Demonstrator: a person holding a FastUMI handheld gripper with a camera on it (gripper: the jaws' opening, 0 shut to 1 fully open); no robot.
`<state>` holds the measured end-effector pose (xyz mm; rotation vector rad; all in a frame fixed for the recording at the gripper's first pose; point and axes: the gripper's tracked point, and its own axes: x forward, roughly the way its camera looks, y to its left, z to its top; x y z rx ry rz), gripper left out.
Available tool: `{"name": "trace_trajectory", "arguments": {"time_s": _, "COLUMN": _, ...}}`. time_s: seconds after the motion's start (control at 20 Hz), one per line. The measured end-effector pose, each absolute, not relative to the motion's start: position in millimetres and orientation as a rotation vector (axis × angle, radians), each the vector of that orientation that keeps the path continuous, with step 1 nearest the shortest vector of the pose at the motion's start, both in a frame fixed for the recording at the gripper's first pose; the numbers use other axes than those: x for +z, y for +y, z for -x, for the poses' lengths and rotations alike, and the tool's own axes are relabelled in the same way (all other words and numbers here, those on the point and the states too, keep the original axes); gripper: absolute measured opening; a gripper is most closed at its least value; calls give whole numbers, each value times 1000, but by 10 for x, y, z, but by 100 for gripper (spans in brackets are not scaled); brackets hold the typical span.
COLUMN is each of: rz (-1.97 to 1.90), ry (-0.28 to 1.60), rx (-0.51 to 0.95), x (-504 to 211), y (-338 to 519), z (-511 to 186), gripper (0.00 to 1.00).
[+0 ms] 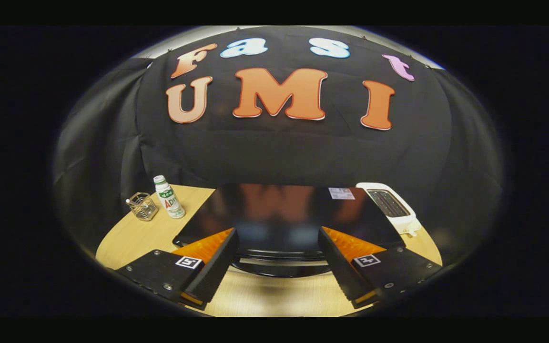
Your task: Open the toaster oven, put the food inside, and close the toaster oven door.
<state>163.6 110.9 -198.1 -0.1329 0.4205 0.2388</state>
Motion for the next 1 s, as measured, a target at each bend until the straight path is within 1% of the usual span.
{"name": "trace_trajectory", "arguments": {"time_s": 0.3, "rz": 123, "ry": 471, "rx": 246, "x": -2187, "y": 1094, "z": -1609, "gripper": 99}}
{"name": "trace_trajectory", "arguments": {"time_s": 0.5, "rz": 119, "ry": 469, "rx": 239, "x": -2188, "y": 1093, "z": -1608, "gripper": 99}}
{"name": "trace_trajectory", "arguments": {"time_s": 0.75, "rz": 148, "ry": 500, "rx": 247, "x": -2251, "y": 1095, "z": -1430, "gripper": 100}}
{"name": "trace_trajectory", "arguments": {"time_s": 1.0, "rz": 144, "ry": 474, "rx": 246, "x": -2272, "y": 1059, "z": -1271, "gripper": 99}}
